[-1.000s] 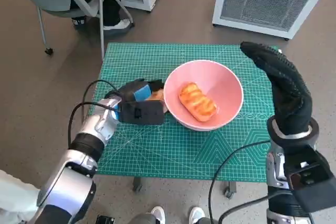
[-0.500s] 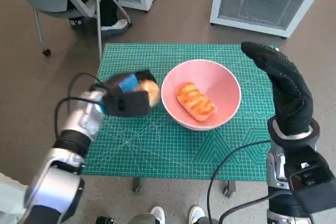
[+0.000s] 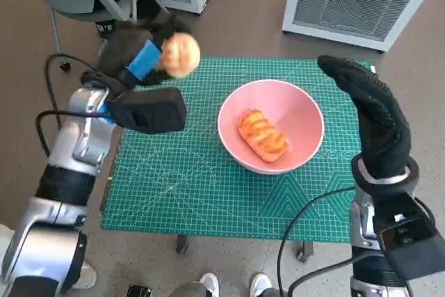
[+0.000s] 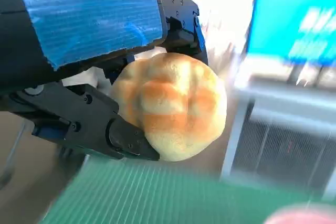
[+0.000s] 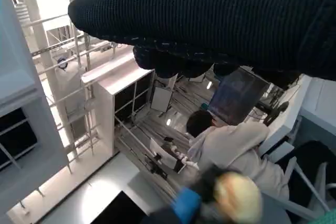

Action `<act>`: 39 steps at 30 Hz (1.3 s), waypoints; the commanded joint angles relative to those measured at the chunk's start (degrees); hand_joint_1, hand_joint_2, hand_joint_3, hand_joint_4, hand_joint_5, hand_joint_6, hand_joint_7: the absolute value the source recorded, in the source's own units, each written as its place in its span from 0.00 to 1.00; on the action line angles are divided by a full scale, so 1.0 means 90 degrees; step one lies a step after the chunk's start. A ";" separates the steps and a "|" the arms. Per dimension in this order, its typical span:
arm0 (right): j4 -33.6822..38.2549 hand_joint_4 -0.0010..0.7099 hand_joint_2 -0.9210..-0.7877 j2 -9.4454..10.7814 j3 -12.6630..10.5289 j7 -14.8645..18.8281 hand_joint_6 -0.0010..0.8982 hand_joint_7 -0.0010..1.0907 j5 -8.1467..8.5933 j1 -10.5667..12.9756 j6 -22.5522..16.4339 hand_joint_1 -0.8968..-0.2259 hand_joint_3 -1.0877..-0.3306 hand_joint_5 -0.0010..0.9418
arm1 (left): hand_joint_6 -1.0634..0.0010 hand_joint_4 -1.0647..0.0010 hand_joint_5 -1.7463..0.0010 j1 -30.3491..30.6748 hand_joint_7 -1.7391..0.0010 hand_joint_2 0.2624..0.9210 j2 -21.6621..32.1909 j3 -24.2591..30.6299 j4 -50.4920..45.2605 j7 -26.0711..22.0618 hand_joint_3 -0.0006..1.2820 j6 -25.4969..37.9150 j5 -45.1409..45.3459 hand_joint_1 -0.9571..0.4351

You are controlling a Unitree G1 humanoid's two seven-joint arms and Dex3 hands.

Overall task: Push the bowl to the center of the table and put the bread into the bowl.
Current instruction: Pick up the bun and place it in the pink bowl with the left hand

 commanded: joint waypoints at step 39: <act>-0.0228 0.45 0.00 -0.0023 -0.0052 -0.0128 0.00 0.64 -0.0169 0.0124 0.0176 0.51 0.52 0.01 | 0.77 0.90 0.99 -0.0204 0.98 0.93 -0.1376 -0.1183 0.0150 -0.2569 0.01 -0.0650 -0.0264 0.44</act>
